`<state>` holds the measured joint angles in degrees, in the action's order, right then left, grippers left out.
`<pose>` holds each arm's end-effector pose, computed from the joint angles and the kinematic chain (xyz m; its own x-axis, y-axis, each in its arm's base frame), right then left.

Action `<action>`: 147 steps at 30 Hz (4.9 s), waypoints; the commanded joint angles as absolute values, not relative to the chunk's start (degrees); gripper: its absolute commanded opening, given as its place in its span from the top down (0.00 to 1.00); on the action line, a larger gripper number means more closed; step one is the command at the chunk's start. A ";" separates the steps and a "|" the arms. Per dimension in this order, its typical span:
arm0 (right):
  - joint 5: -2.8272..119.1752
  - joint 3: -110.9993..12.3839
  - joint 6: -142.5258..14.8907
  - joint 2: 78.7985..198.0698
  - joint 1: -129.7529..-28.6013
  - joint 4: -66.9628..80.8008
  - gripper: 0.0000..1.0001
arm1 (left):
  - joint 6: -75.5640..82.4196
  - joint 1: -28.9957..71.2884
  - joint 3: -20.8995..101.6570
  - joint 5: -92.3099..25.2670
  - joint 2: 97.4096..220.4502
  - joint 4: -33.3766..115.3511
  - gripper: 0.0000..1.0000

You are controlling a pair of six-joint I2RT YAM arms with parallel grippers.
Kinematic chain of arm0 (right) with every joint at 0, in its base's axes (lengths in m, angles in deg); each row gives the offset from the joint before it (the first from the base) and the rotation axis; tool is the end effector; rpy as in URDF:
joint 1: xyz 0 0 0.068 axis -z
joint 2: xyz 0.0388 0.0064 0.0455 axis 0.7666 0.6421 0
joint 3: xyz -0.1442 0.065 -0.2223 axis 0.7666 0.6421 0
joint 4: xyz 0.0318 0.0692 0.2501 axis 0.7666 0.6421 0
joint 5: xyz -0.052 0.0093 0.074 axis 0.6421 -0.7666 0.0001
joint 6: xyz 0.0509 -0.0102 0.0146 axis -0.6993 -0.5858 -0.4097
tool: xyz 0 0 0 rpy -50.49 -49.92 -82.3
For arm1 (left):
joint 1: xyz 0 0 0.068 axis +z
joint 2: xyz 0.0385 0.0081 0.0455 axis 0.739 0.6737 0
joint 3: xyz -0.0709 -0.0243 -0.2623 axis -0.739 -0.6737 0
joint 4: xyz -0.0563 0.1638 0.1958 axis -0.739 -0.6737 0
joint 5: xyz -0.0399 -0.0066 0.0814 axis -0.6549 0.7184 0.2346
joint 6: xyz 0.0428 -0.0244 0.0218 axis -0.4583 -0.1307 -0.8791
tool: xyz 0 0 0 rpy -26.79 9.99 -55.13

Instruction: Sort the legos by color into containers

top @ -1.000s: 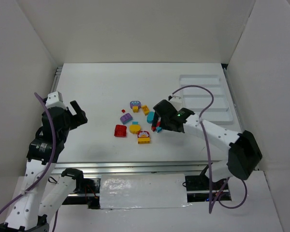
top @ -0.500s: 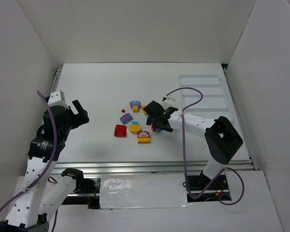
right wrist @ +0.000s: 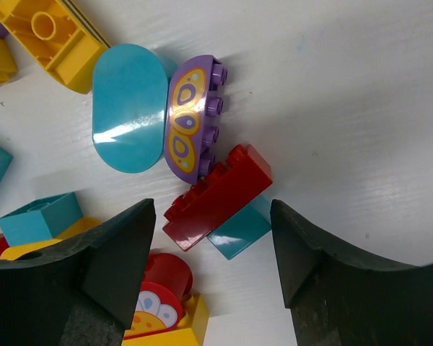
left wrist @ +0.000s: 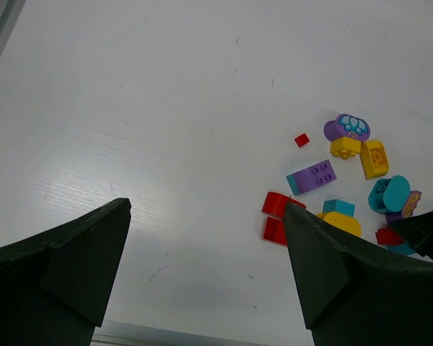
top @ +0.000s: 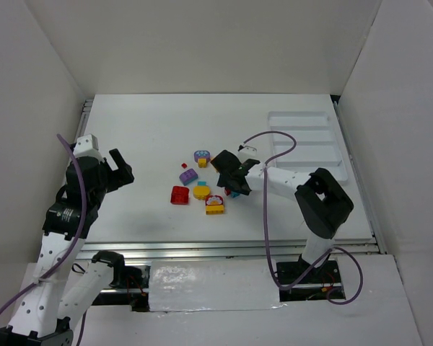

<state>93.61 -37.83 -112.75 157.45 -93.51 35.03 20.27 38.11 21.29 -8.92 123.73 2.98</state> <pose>0.2619 0.2252 0.1829 -0.7523 0.2944 -0.5894 0.2812 0.9525 0.1169 0.1430 -0.0139 0.3548 -0.2935 -0.4138 -0.8617 -0.2684 0.9009 -0.3412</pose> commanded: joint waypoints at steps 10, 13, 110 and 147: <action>91.13 -35.29 -112.37 159.83 -92.41 32.17 0.28 | 18.74 37.80 21.12 -9.44 123.25 5.40 0.01; 90.69 -34.76 -111.59 160.10 -92.15 31.81 0.36 | 18.74 37.89 21.03 -9.44 123.08 5.48 0.01; 48.42 -6.63 -80.28 93.03 -104.11 -4.66 0.01 | 25.24 7.22 11.99 -69.00 128.98 43.35 1.00; 36.11 1.35 -83.89 92.96 -91.55 -15.03 1.00 | 18.66 7.30 19.36 -52.69 123.17 26.50 1.00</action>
<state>37.87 -0.39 -84.16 95.31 -95.46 -13.62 22.04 7.11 15.26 -57.97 125.81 29.95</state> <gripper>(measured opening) 0.415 0.486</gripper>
